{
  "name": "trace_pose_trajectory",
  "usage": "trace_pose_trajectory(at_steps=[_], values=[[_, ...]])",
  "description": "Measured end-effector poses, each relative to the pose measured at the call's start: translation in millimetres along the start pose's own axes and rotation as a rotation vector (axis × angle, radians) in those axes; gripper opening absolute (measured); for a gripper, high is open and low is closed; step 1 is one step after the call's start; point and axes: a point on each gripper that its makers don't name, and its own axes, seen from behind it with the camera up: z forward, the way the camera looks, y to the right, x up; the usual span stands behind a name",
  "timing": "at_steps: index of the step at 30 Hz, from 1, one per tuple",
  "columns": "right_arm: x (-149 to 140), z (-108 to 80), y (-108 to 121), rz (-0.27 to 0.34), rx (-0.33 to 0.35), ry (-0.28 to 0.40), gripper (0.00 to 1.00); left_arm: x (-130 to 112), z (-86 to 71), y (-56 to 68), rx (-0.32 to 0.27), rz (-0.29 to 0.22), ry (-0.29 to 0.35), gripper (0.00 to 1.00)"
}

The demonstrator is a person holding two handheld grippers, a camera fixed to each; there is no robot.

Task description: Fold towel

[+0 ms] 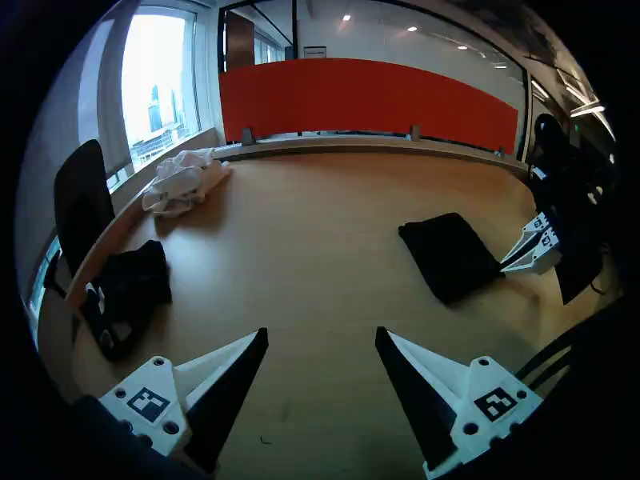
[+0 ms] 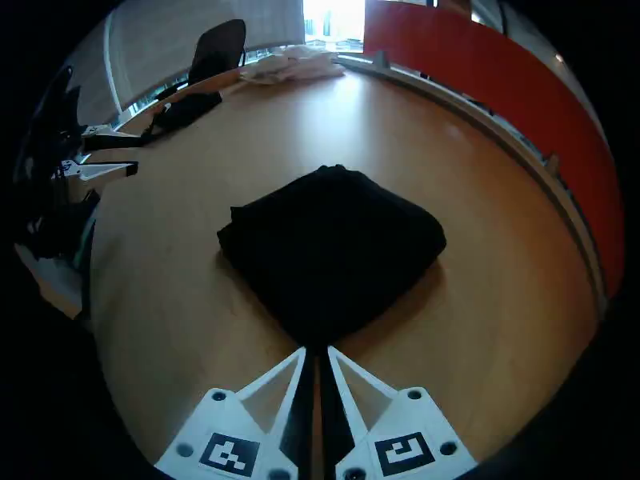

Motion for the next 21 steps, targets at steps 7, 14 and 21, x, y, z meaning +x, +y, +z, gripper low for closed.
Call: trace_pose_trajectory(at_steps=[7, 14, 21], values=[[12, -8.4, -1, 0.003, -0.003, 0.02, 0.03, 0, -0.1, -0.3, -0.005, -0.009, 0.002, 1.0], [33, -20.1, 1, -0.02, -0.001, 0.037, 0.03, 3, -0.9, -3.9, 0.001, -0.01, 0.011, 1.0], [66, -37.9, 11, -0.055, -0.03, 0.068, 0.03, 7, -1.0, -4.4, -0.005, -0.009, 0.017, 1.0]])
